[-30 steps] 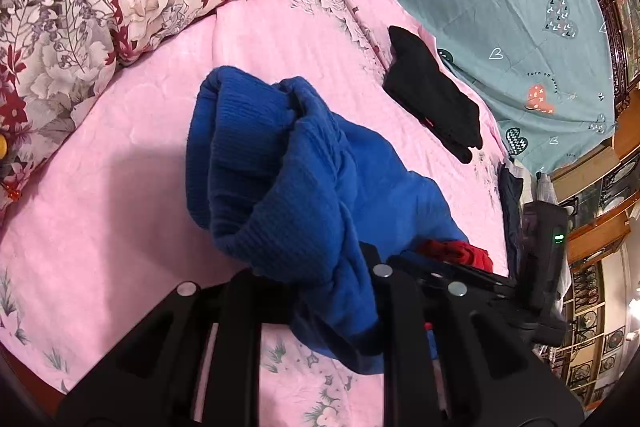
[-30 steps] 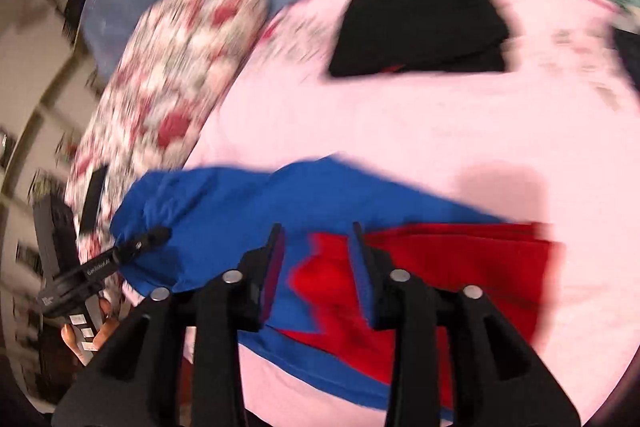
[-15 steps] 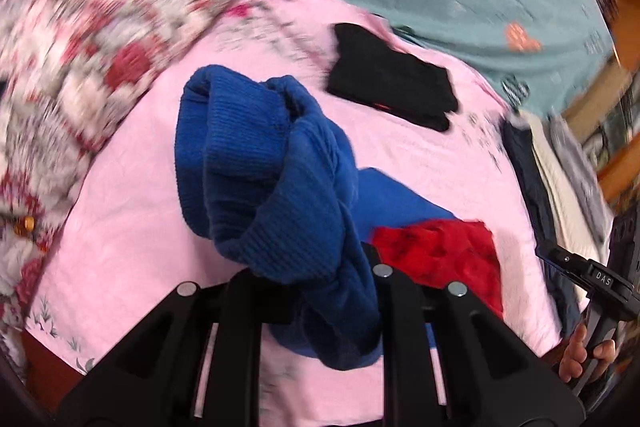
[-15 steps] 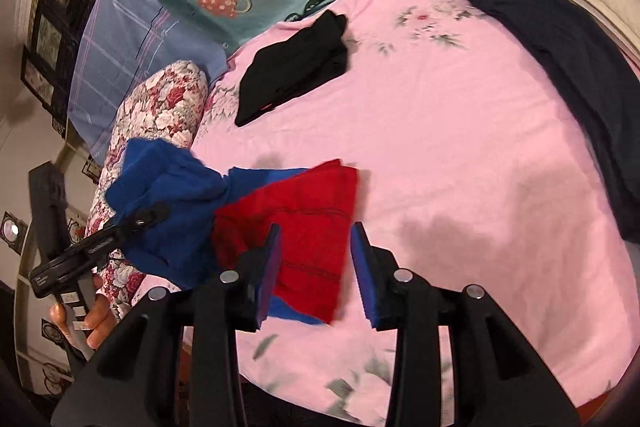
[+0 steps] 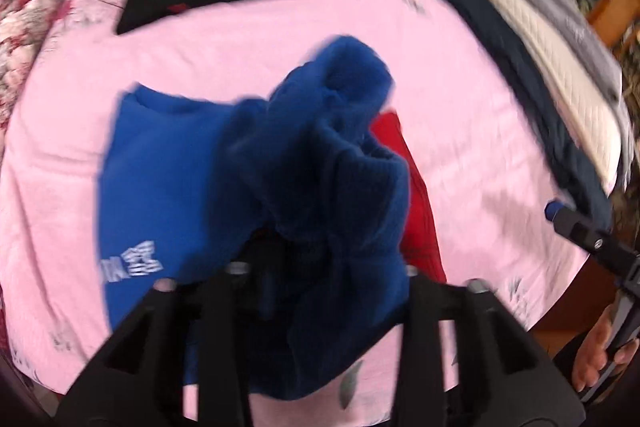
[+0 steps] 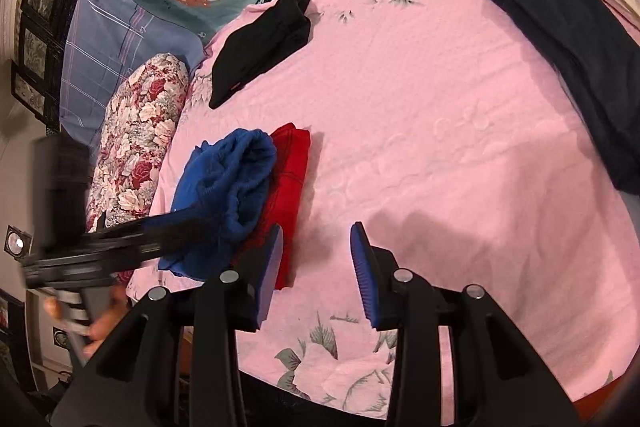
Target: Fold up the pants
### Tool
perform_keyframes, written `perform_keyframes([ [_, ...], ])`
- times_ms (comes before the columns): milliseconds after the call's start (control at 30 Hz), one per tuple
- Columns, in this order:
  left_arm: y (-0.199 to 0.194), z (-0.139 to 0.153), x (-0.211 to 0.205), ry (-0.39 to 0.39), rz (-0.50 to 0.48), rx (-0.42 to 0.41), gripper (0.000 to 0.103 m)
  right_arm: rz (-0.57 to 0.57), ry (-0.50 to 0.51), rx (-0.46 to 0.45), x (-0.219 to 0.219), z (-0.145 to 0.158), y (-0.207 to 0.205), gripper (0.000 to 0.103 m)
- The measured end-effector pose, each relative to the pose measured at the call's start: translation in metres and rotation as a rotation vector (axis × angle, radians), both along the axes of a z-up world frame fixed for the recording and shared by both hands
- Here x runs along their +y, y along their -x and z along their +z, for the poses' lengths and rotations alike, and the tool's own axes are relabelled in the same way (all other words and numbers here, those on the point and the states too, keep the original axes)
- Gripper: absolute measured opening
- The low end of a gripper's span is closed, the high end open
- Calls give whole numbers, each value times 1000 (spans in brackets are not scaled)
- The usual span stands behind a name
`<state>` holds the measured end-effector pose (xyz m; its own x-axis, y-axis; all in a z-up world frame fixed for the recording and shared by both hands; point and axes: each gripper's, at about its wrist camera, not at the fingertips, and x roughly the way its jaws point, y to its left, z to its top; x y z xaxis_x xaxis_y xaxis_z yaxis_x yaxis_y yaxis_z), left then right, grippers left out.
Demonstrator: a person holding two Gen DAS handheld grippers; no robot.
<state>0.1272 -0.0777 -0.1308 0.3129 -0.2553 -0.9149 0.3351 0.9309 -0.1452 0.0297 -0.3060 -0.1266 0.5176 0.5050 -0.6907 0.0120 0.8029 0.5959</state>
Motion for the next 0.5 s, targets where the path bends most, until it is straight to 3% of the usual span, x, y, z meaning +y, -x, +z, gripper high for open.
perform_keyframes([
  [33,2,-2,-4,9,-17,7,69,4,8,-1,4,2,-2,37],
  [100,8,6,-3,109,-39,43,83,30,14,-16,15,9,-6,37],
  [200,25,36,5,227,-108,44,88,81,1,-36,34,18,-10,37],
  [267,41,69,26,308,-123,-23,94,162,-21,-61,60,30,-18,37],
  [400,56,102,78,246,6,-211,98,263,-53,-135,104,52,-37,37],
  [500,52,89,119,278,109,-211,95,270,8,-156,129,50,-61,37],
])
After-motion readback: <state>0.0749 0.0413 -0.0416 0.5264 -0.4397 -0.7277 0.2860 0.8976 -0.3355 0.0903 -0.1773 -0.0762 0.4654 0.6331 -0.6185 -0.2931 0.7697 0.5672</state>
